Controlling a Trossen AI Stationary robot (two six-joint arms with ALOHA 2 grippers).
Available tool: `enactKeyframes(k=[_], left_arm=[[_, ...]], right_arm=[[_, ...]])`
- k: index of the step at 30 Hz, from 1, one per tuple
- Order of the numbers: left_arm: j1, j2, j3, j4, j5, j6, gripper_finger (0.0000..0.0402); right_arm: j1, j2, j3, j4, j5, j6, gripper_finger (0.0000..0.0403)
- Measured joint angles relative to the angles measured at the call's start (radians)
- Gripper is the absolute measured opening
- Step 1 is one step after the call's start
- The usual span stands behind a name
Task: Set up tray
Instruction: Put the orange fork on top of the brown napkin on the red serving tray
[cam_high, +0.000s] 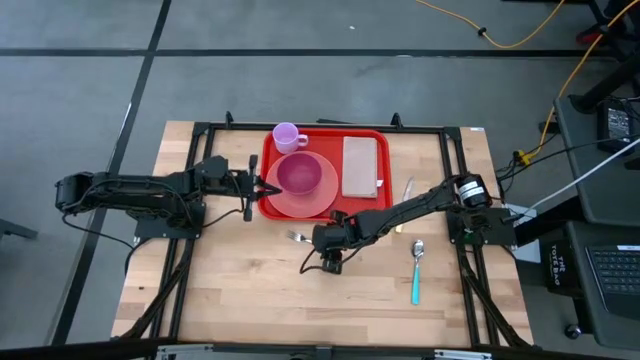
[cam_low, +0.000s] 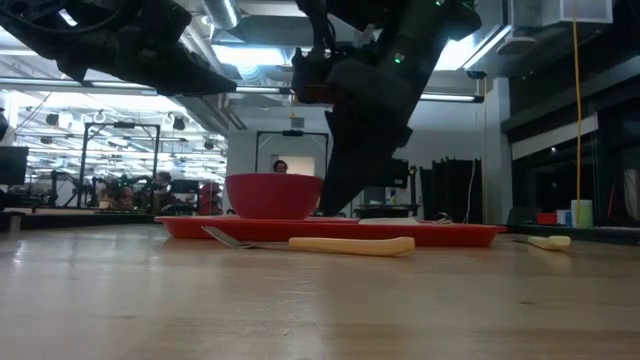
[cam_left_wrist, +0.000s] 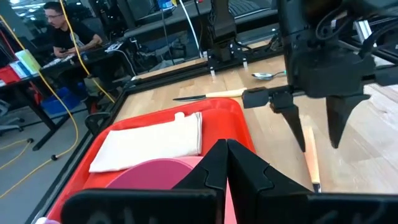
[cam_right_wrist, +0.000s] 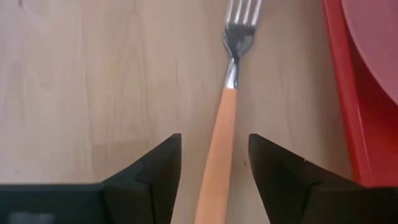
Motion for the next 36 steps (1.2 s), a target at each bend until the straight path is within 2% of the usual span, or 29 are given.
enactKeyframes(k=[26, 30, 36], left_arm=[[0.000, 0.000, 0.000, -0.033, 0.000, -0.024, 0.0008], [0.000, 0.000, 0.000, -0.034, 0.000, -0.024, 0.0006], [0.000, 0.000, 0.000, -0.034, 0.000, -0.025, 0.0005]], right_arm=[[-0.030, 0.095, 0.002, 0.026, -0.005, 0.000, 0.0190], [-0.033, 0.098, 0.018, 0.001, -0.013, -0.001, 0.0175], [-0.035, 0.099, 0.025, -0.026, -0.021, 0.001, 0.0128]])
